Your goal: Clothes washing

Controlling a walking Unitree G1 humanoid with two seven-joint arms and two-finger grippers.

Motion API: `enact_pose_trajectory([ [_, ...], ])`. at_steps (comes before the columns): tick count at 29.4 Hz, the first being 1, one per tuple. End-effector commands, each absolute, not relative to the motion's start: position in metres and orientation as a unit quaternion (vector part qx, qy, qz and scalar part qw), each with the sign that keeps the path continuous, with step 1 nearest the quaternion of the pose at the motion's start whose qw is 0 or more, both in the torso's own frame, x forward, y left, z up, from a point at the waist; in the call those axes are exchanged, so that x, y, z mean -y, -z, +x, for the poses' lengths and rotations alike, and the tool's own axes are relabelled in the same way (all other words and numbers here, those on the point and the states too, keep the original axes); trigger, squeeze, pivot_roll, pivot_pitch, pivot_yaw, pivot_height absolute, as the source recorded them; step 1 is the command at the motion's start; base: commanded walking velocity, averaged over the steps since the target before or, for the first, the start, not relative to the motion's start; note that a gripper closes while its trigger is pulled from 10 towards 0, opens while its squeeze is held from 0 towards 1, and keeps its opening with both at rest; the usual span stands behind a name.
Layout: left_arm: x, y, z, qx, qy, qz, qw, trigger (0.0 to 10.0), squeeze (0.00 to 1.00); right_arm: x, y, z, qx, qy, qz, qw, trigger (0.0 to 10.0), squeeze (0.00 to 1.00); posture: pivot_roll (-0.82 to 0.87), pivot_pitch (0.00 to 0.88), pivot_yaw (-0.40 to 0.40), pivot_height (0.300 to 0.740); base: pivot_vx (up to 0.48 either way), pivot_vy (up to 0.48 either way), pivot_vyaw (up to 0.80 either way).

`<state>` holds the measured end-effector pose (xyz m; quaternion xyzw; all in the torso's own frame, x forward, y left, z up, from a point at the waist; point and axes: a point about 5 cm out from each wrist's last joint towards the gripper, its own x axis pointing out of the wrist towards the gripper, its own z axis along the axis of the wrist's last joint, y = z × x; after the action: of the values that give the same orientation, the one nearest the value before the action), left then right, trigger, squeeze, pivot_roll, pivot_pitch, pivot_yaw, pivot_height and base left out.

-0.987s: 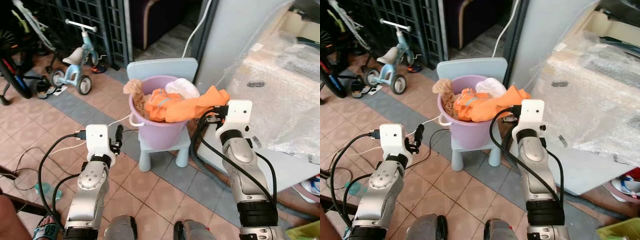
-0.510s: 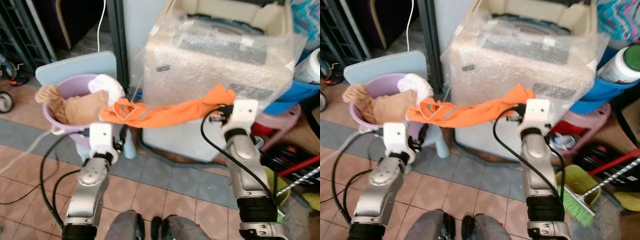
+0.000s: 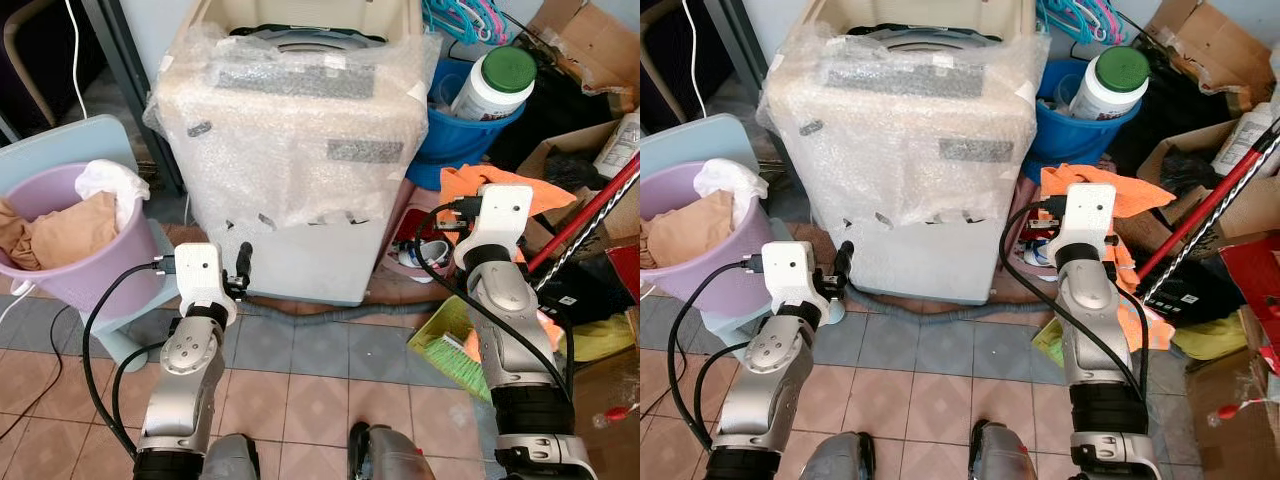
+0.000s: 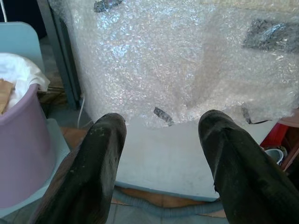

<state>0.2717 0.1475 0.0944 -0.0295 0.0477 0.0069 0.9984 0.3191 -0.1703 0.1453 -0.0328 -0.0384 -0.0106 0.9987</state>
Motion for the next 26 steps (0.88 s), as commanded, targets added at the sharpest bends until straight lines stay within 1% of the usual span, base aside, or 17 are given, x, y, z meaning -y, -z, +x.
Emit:
enact_pose_trajectory([
  [1,-0.158,-0.090,0.268,-0.063,-0.033,-0.034,0.997,10.0,0.00,0.162,-0.146,0.314,0.053,-0.010,-0.025,0.998,10.0,0.00,0.03,0.109,-0.002,0.740,0.000,0.476,0.00],
  [3,-0.159,-0.088,0.266,-0.066,-0.034,-0.033,0.997,10.0,0.00,0.162,-0.143,0.312,0.048,-0.009,-0.025,0.998,10.0,0.00,0.03,0.109,-0.002,0.740,0.000,0.476,0.00],
  [5,-0.162,-0.084,0.261,-0.074,-0.033,-0.029,0.996,10.0,0.00,0.160,-0.130,0.302,0.030,-0.009,-0.020,0.999,10.0,0.00,0.04,0.110,0.004,0.740,0.000,0.478,0.00],
  [9,-0.163,-0.088,0.265,-0.064,-0.031,-0.023,0.997,10.0,0.00,0.156,-0.120,0.293,0.017,-0.010,-0.016,1.000,10.0,0.00,0.04,0.114,0.009,0.740,0.000,0.477,0.00],
  [14,-0.164,-0.091,0.270,-0.053,-0.033,-0.014,0.998,10.0,0.00,0.155,-0.119,0.289,0.016,-0.012,-0.014,1.000,10.0,0.00,0.03,0.112,0.015,0.740,0.000,0.476,0.00],
  [18,-0.165,-0.092,0.270,-0.047,-0.033,-0.005,0.998,10.0,0.00,0.159,-0.121,0.288,0.019,-0.004,-0.017,1.000,10.0,0.00,0.03,0.111,0.019,0.740,0.000,0.462,0.00],
  [20,-0.162,-0.092,0.267,-0.043,-0.019,-0.023,0.999,10.0,0.00,0.161,-0.122,0.288,0.020,0.000,-0.018,1.000,10.0,0.00,0.03,0.111,0.019,0.740,0.000,0.000,0.00],
  [24,-0.161,-0.091,0.266,-0.045,-0.014,-0.015,0.999,10.0,0.00,0.162,-0.123,0.288,0.025,0.001,-0.023,0.999,10.0,0.00,0.03,0.109,0.017,0.740,0.000,0.000,0.00],
  [26,-0.160,-0.092,0.266,-0.038,-0.009,-0.017,0.999,10.0,0.00,0.164,-0.130,0.288,0.046,0.010,-0.034,0.998,10.0,0.00,0.03,0.108,0.014,0.740,0.000,0.000,0.00],
])
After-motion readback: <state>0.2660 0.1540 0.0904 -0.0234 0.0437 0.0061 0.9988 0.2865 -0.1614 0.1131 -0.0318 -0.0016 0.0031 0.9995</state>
